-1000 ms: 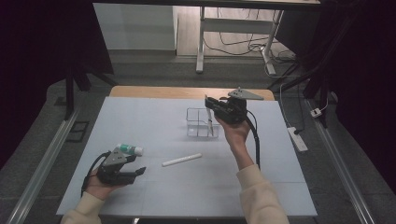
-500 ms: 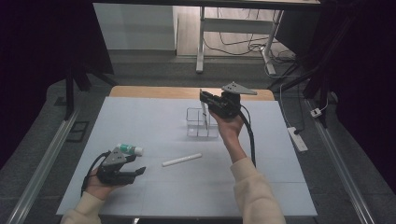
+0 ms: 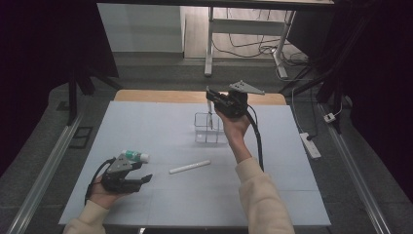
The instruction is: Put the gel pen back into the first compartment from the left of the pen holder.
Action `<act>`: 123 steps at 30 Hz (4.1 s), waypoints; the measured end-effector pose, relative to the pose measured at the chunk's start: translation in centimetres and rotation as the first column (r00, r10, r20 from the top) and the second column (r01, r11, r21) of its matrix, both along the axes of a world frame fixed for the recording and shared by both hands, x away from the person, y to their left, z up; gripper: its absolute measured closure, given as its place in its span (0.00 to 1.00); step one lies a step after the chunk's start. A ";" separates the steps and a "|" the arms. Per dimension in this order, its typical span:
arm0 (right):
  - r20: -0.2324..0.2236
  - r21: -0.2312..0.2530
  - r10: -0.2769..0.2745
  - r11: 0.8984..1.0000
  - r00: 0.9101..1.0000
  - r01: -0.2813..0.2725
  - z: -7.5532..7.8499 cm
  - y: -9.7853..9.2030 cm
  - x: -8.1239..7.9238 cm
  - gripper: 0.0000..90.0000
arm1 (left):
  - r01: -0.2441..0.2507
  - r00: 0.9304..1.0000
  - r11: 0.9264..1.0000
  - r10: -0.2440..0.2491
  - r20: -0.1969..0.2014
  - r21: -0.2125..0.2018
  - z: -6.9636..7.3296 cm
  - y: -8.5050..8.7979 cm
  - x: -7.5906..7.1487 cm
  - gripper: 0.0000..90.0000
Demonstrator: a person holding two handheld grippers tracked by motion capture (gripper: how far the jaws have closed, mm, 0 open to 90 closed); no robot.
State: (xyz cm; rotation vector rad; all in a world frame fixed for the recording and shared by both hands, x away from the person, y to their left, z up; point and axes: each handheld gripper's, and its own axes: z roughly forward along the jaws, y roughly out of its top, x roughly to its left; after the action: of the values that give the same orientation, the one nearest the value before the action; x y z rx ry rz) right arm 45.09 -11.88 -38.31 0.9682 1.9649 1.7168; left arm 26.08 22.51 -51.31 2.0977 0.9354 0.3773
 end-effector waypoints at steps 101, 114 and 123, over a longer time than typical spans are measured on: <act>-0.114 -0.326 0.158 0.927 0.981 -0.187 -6.7 -9.0 -7.9 0.53 | -0.005 1.000 1.000 0.005 -0.007 0.024 -0.3 -0.2 0.1 0.41; -0.149 -0.352 0.125 0.920 0.981 -0.171 -8.7 -13.0 -10.8 0.53 | -0.008 1.000 1.000 0.008 -0.005 0.023 -0.2 -0.2 0.1 0.41; -0.164 -0.385 0.095 0.910 0.982 -0.152 -9.9 -15.3 -11.9 0.53 | -0.005 1.000 1.000 0.005 -0.004 0.021 -0.2 -0.3 0.4 0.41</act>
State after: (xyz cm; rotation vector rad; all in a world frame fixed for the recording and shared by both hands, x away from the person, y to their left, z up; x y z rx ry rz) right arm 33.19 -27.16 -48.23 0.8496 2.3893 1.2563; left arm 26.49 22.26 -51.49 2.1164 0.9430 0.3878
